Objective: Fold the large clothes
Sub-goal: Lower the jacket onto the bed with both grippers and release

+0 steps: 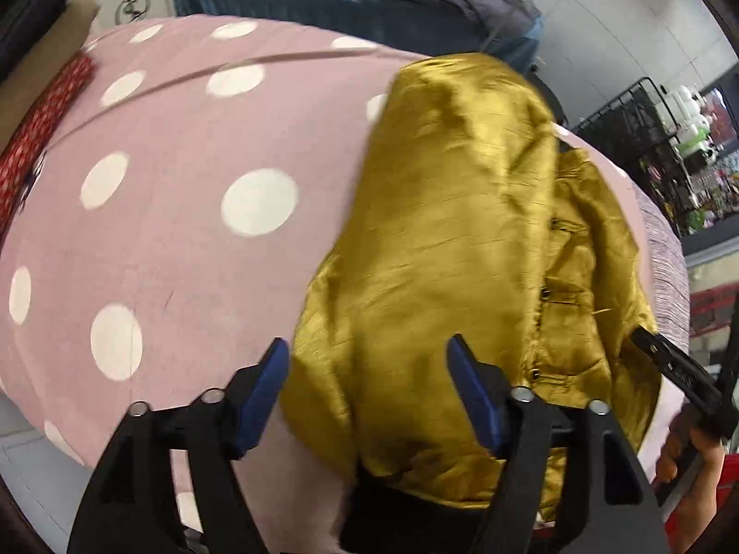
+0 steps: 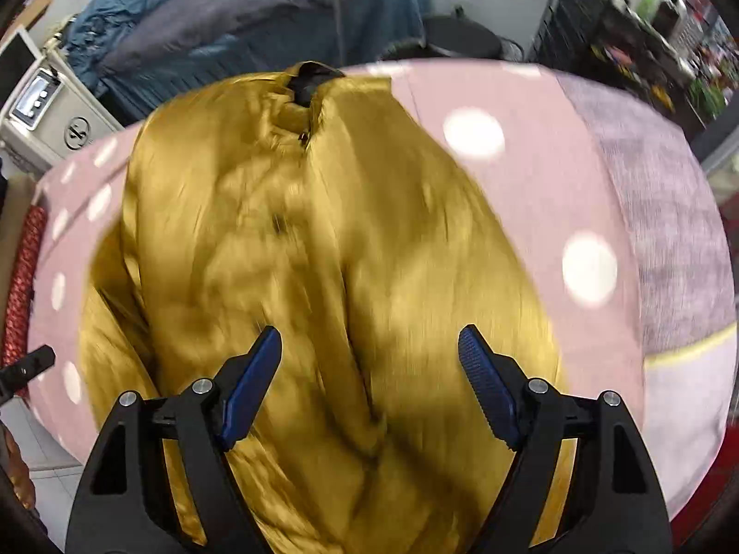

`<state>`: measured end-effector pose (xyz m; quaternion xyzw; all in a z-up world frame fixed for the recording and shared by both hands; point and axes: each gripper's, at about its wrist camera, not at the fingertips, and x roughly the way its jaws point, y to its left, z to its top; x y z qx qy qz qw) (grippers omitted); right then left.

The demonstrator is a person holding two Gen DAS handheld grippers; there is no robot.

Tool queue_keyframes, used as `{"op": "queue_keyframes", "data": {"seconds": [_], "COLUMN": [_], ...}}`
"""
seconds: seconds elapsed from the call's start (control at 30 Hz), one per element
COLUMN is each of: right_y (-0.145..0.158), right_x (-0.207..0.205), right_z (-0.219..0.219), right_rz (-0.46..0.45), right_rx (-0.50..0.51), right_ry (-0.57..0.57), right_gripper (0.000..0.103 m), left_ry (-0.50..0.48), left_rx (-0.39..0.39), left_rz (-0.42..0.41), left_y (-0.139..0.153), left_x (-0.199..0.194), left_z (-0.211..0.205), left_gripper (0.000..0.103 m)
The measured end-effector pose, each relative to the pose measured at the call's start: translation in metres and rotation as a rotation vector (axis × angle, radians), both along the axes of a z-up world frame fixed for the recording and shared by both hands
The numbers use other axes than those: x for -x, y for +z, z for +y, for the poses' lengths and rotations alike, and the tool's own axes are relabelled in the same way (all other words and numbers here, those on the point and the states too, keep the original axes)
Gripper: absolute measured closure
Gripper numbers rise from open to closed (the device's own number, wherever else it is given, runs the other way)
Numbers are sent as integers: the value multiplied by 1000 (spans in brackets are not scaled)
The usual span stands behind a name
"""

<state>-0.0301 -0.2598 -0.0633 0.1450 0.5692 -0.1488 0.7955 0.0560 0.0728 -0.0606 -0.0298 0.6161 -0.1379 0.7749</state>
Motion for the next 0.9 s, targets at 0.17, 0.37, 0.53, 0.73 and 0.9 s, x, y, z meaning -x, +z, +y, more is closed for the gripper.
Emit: {"op": "queue_keyframes", "data": {"seconds": [0.17,0.37,0.53,0.73,0.9], "right_y": [-17,-14,-14,-14,-10], "right_x": [47,69,83,82,85], "right_z": [-8,-38,-27,-14,-10], "right_rz": [-13,18,10,7,-2], "right_rx": [130,87,40,16,16], "right_ry": [44,-35,-60,-48,-47], "right_gripper": [24,24,24,24,24], "left_ry": [73,40,-84,-391,-471], "left_rx": [-29,16,103,-73,-122], "left_rz": [50,78,74,123,89], "left_y": [-15,-14,0,-53,-60], "left_x": [7,22,39,70,81], "left_z": [28,23,-20,-93,-113], "left_gripper": [22,21,7,11,44]}}
